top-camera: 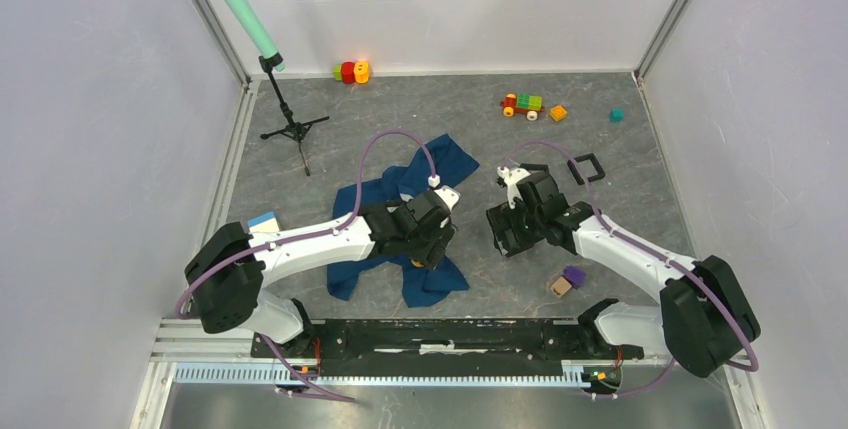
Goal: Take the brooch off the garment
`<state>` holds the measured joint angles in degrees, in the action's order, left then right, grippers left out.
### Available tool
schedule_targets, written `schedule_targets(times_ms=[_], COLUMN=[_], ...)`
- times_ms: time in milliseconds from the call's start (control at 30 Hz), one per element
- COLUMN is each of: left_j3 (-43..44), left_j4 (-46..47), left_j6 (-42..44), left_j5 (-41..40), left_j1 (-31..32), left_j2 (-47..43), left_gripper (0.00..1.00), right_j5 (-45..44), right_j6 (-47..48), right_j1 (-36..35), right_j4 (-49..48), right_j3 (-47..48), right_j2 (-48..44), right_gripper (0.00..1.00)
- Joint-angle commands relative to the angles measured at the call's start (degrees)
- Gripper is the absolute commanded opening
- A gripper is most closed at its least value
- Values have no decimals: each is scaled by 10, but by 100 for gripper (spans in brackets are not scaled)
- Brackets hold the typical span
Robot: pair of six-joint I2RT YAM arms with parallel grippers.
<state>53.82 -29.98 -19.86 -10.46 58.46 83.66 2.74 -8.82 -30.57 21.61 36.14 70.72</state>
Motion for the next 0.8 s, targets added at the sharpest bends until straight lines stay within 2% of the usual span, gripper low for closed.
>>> schedule_targets(times_ms=[0,400,433,533,767], left_j3=[2,5,5,6,4], left_j4=[1,-2,-2,-3,-4], left_j6=[23,24,24,25,25], left_j5=[-15,-15,-16,-16,-19], left_j1=[-3,-3,-3,-4,-4], left_j2=[-15,-12,-13,-12,-15], left_gripper=[77,77,77,77,77], right_j5=[-24,-29,-29,-29,-29], right_j6=[17,19,19,19,19], right_j1=[2,3,3,2,3], right_j4=[2,-13,-14,-16,-18], right_j3=[27,21,20,21,21], right_j2=[6,39,37,37,47], right_gripper=[98,98,97,84,83])
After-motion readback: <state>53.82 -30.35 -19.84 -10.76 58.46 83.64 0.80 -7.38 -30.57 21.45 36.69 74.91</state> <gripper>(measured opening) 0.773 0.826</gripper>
